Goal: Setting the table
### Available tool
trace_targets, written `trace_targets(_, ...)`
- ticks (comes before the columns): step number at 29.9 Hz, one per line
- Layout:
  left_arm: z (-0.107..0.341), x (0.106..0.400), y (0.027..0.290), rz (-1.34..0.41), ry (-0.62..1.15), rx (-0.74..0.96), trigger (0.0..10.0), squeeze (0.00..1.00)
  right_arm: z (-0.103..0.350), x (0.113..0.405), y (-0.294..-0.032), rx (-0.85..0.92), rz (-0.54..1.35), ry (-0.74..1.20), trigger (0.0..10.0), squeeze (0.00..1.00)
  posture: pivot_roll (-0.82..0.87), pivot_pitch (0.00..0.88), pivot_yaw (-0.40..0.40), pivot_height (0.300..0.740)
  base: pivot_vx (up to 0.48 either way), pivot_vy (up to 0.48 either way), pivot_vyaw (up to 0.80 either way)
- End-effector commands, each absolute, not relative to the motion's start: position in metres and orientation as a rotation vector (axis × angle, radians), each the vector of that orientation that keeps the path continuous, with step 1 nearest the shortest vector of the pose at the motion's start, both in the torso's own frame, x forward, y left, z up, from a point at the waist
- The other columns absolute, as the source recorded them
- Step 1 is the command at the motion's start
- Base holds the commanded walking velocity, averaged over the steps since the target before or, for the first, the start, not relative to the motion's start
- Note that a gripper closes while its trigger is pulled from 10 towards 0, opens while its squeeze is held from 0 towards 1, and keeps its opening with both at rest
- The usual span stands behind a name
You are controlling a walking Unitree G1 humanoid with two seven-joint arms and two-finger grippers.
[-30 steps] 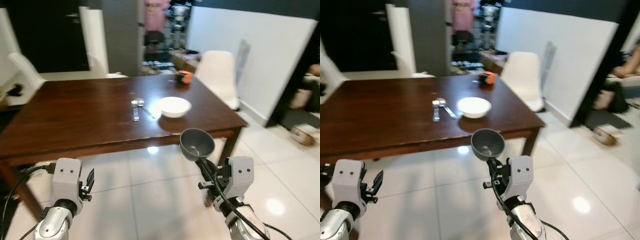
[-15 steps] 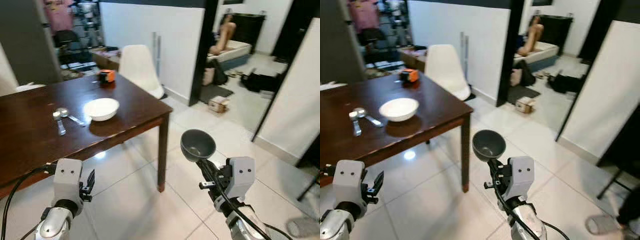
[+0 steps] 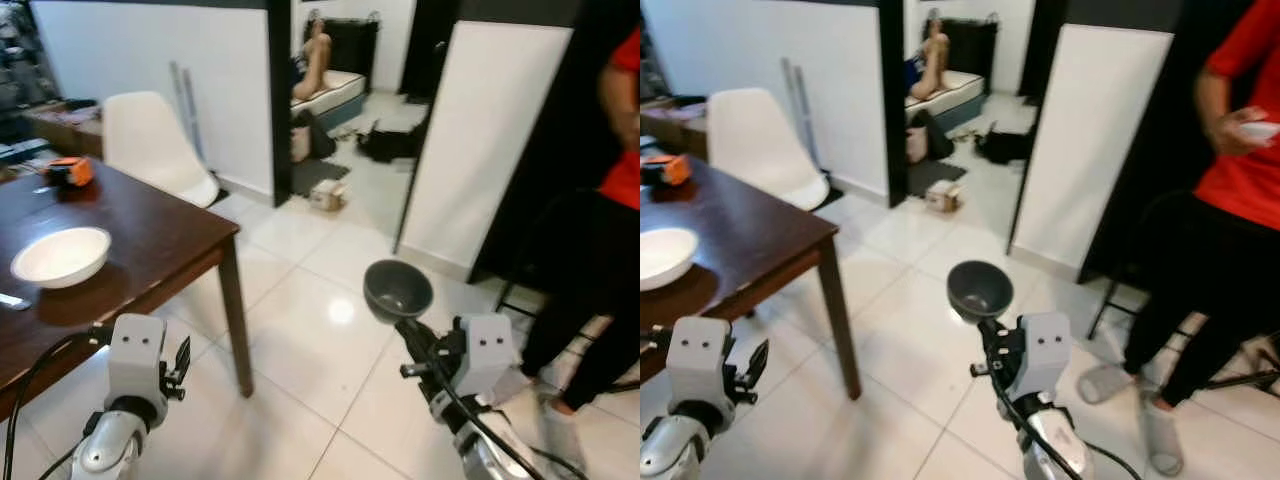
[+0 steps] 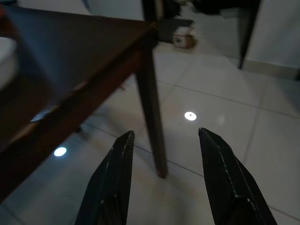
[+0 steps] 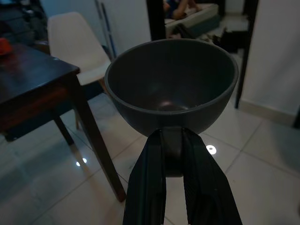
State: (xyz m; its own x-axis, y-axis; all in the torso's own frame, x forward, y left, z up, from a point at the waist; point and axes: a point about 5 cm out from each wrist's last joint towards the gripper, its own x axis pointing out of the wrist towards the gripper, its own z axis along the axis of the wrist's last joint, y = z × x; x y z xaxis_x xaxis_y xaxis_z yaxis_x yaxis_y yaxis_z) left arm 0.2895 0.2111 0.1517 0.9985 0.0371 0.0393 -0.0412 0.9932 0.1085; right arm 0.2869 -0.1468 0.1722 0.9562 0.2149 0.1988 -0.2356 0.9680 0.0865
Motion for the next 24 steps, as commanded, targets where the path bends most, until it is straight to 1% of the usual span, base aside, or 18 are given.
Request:
trace_targets(1,0.1434,0.2867,0.2138,0.045,-0.002,0.115,10.0,0.00,0.1695,0.2856,-0.1448,0.114,0.235,-0.179,10.0,0.00,0.02,0.125,0.083,0.740,0.000,0.000,-0.79)
trace_targets(24,0.1413,0.2861,0.2113,0.044,0.002,0.108,10.0,0.00,0.1718,0.2868,-0.1454,0.100,0.230,-0.181,10.0,0.00,0.02,0.129,0.074,0.740,0.000,0.000,-0.79)
